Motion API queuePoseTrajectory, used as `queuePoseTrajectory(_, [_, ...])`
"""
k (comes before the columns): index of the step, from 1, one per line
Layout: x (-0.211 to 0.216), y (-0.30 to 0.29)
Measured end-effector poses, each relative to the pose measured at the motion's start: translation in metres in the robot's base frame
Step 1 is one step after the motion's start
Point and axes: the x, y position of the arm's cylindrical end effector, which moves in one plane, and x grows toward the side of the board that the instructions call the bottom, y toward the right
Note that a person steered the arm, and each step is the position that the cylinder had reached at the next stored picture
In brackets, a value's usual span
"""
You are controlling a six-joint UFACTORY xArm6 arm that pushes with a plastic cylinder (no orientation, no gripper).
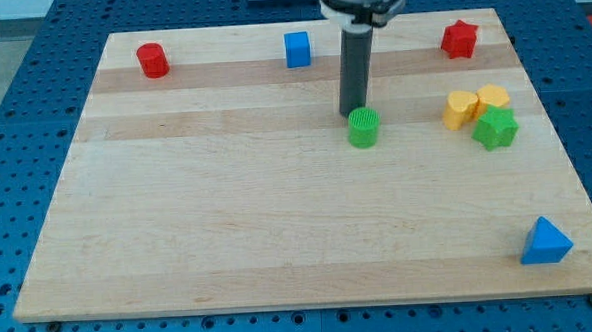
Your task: Slide the green circle slightly towards the bottom left
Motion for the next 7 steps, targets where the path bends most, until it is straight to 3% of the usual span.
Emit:
queuePoseTrajectory(2, [0.085, -0.009])
queuePoseTrajectory(3, [0.075, -0.010])
queuePoseTrajectory(4, [0.023, -0.010])
queuePoseTrajectory(5, [0.001, 0.020])
queuePoseTrajectory(6, [0.013, 0.076])
queuePoseTrajectory(7, [0.023, 0.088])
